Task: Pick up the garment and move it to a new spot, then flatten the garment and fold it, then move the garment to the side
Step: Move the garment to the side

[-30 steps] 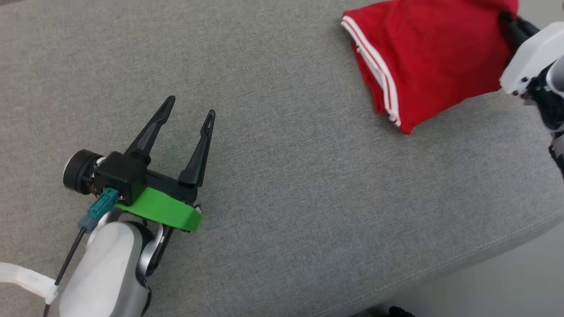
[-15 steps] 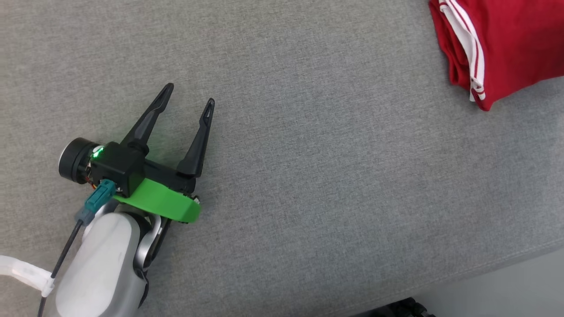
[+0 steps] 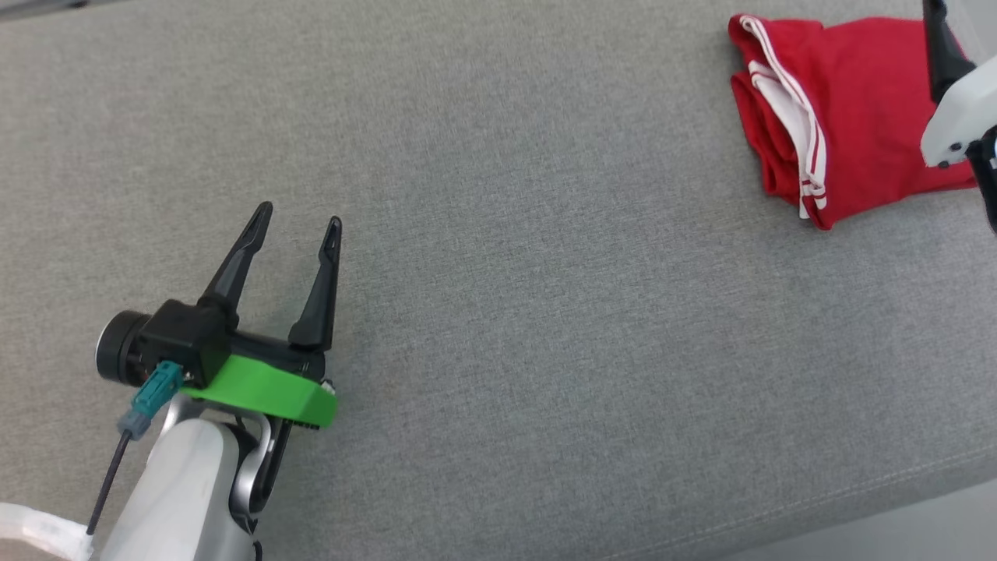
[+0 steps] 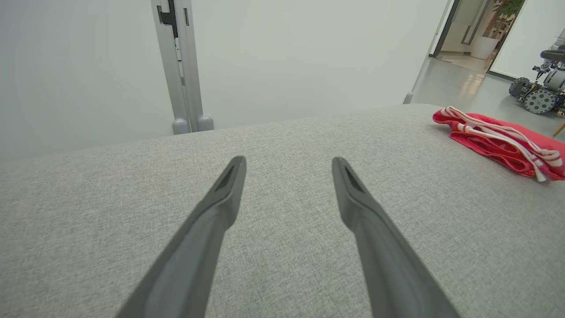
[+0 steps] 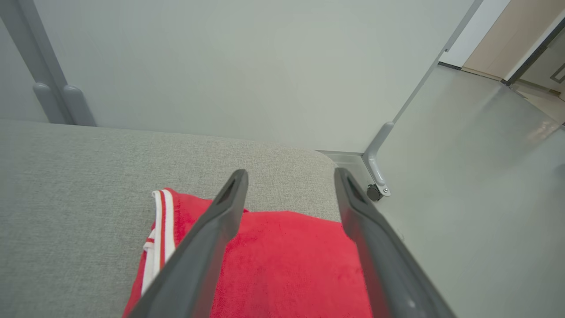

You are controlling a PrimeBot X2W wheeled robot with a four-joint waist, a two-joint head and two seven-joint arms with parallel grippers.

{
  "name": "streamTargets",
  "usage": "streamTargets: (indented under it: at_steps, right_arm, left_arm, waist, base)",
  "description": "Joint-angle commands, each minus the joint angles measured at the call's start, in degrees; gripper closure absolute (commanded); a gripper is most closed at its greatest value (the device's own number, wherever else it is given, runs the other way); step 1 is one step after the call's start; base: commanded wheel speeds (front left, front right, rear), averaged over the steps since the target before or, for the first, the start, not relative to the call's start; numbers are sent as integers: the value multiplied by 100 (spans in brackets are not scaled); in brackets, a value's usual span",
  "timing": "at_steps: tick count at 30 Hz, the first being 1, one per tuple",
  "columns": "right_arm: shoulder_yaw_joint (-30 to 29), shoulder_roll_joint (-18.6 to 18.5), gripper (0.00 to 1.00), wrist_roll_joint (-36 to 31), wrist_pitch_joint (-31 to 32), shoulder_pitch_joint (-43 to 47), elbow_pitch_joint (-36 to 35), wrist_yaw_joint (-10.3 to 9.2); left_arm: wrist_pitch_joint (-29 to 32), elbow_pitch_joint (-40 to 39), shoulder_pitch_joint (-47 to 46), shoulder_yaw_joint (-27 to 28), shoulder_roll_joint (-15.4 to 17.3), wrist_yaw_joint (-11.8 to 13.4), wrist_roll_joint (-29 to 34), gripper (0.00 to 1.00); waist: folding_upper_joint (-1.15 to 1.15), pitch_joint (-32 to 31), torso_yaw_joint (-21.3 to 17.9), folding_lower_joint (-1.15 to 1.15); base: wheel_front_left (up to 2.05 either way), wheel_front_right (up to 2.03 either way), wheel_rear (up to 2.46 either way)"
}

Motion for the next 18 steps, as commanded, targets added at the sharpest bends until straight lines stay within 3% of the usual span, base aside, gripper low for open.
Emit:
streamTargets:
  at_steps: [1,10,18]
  right_arm:
    - [41,-6,0,22,-122,204,-175,-4]
    - [39,318,0,199,32,1597,-1280,-4]
    - [-271,778,0,274,41,3083,-2428,-2]
  left_arm:
    - [-35,22,165,74,3,56,-22,0]
    - [-87,21,827,320,67,270,-172,0]
    - [-112,-76,1429,496,26,490,-270,0]
  waist:
    - [0,-702,245,-1]
    - [0,-1732,599,-1]
    - [0,-2257,827,-1]
  base:
    - [0,0,0]
    - [0,0,0]
    - [0,0,0]
